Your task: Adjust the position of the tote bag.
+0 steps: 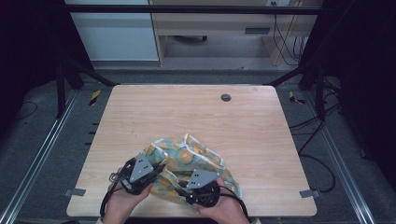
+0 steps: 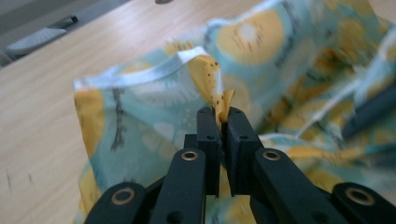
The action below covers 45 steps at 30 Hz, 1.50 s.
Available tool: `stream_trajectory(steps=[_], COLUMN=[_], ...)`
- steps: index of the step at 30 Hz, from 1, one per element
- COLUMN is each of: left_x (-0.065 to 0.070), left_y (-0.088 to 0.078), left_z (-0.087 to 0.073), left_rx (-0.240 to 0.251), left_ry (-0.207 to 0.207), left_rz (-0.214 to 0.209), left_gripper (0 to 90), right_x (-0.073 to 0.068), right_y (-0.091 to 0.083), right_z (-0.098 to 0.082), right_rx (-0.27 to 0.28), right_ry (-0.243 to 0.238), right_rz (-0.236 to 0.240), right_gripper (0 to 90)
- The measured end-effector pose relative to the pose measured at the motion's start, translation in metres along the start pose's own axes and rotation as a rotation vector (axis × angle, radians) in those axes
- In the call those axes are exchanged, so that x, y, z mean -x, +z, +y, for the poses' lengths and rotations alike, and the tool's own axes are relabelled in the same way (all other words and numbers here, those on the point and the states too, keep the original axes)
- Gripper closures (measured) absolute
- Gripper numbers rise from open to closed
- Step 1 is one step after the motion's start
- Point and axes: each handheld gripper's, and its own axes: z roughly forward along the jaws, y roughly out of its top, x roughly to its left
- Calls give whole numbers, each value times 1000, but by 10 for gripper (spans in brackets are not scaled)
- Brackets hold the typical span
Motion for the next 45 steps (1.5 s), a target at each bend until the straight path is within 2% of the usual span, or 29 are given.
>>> stream_trajectory(steps=[3, 8, 11, 13, 15, 17, 18, 19, 21, 24, 26, 30, 36, 40, 45], left_x=[2, 0, -3, -5, -6, -7, -8, -8, -6, -4, -4, -8, -15, -23, -30], left_y=[-6, -12, -15, -13, -12, -10, -10, -9, -8, -7, -7, -9, -15, -11, -5], left_z=[-18, -34, -40, -42, -44, -45, -45, -45, -44, -43, -43, -43, -41, -42, -42], left_rx=[-10, -59, -66, -86, -105, -117, -120, -118, -122, -127, -129, -131, -113, -123, -134], left_ry=[-34, -30, -46, -43, -40, -40, -40, -44, -38, -28, -28, -29, -27, -36, -49], left_rz=[-21, -25, -28, -25, -21, -15, -14, -15, -19, -20, -21, -9, 38, 56, 63], left_gripper=[854, 854, 856, 854, 857, 864, 865, 866, 874, 889, 899, 900, 900, 900, 900], right_x=[3, 15, 33, 49, 58, 64, 66, 66, 66, 68, 70, 76, 93, 110, 132], right_y=[-16, -45, -60, -61, -59, -54, -51, -48, -45, -46, -48, -48, -43, -30, -14], right_z=[4, 14, 20, 19, 17, 13, 11, 9, 9, 16, 24, 43, 70, 79, 75], right_rx=[7, 30, 30, -7, -24, -69, -93, -103, -114, -72, -35, 21, 87, 102, 80], right_ry=[-11, -30, -39, -42, -17, 3, 5, 1, -11, -5, -11, -6, 2, 26, 66], right_rz=[-47, -134, -210, -267, -270, -258, -248, -243, -228, -217, -221, -198, -204, -219, -236], right_gripper=[603, 503, 465, 412, 371, 331, 349, 411, 613, 809, 864, 898, 900, 900, 900])
